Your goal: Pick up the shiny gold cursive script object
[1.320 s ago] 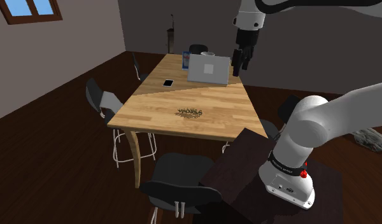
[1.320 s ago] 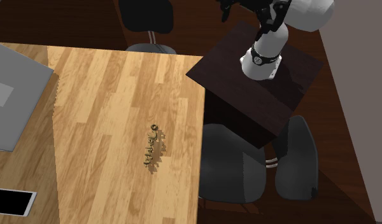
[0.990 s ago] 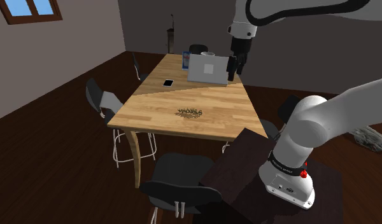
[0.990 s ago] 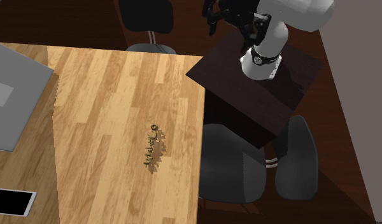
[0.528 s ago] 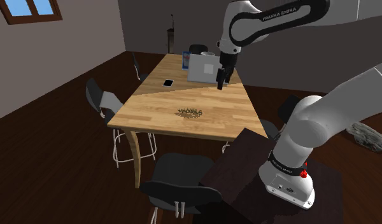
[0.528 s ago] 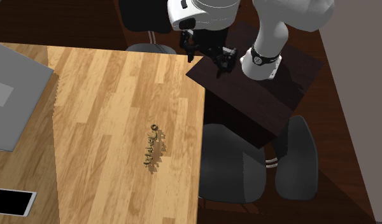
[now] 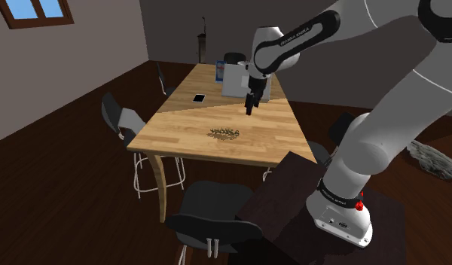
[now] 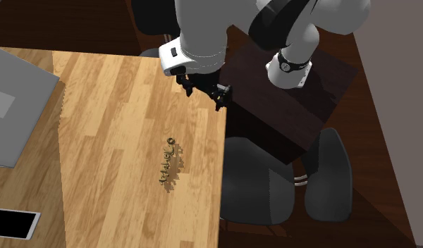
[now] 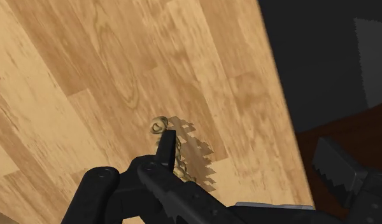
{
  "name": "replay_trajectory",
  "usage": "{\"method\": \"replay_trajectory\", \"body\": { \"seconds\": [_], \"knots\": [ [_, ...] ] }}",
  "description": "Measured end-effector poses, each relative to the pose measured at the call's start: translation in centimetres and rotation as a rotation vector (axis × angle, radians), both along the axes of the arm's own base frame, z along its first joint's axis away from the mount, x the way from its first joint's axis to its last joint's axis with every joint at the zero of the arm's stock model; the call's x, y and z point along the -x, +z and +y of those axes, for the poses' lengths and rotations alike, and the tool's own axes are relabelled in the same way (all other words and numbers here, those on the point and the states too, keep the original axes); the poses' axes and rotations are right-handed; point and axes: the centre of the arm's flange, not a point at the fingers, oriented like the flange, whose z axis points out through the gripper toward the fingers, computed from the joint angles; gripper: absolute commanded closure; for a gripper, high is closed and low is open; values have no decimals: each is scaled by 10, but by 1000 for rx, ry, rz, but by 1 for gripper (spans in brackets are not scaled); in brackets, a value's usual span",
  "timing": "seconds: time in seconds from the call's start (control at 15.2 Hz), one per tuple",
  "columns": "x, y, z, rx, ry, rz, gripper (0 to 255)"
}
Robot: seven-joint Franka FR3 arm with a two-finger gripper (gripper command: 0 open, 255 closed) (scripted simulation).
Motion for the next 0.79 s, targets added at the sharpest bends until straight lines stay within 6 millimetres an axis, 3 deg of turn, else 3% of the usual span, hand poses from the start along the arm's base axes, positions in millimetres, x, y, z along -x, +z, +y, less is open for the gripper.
{"method": "replay_trajectory", "body": {
  "seconds": [0.79],
  "knots": [
    [-103,-111,-37,-24,94,-39,0]
  ]
}}
